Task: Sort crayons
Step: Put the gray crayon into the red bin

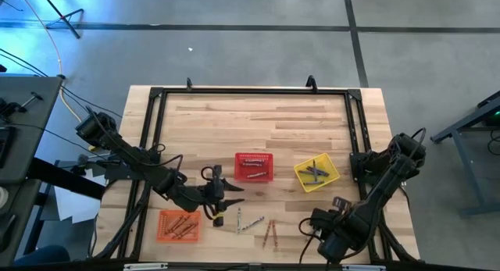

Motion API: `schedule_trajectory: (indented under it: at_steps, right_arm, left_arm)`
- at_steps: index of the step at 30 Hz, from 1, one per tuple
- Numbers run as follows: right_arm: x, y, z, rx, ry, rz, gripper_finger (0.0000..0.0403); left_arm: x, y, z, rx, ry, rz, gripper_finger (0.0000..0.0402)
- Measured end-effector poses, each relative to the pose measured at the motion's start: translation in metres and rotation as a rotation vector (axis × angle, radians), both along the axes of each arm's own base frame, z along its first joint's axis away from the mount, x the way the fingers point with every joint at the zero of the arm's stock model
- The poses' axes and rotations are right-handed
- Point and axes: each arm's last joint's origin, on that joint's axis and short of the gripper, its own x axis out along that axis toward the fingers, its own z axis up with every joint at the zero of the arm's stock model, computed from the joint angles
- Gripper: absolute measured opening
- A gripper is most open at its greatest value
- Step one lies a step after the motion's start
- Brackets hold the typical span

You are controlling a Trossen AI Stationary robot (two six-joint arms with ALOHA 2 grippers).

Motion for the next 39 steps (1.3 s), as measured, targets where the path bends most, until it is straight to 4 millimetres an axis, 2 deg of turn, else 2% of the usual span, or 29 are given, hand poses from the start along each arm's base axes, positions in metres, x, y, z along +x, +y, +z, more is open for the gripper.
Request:
schedule_trajectory:
  at_steps: [6, 9, 14, 25, 32, 39]
  right_arm:
    - [-0.004, -0.004, 0.0, -0.029, 0.05, -0.009, 0.0128]
    - [-0.005, -0.01, 0.0, -0.072, 0.085, -0.018, 0.0128]
    - [-0.01, -0.022, 0.001, -0.189, 0.143, -0.151, 0.0128]
    - [-0.012, -0.025, 0.002, -0.22, 0.144, -0.305, 0.0128]
    - [-0.013, -0.026, 0.002, -0.23, 0.151, -0.29, 0.0128]
    - [-0.012, -0.027, 0.002, -0.259, 0.118, -0.186, 0.0128]
  left_arm:
    - [-0.011, 0.014, 0.012, 0.036, 0.006, 0.111, 0.0126]
    - [-0.016, 0.024, 0.023, -0.001, -0.017, 0.157, 0.0126]
    - [-0.018, 0.035, 0.031, -0.013, -0.031, 0.185, 0.0126]
    - [-0.012, 0.058, 0.027, -0.055, 0.029, 0.23, 0.0126]
    - [-0.012, 0.057, 0.025, -0.121, 0.053, 0.193, 0.0126]
    - [-0.011, 0.058, 0.021, -0.209, 0.11, 0.126, 0.0126]
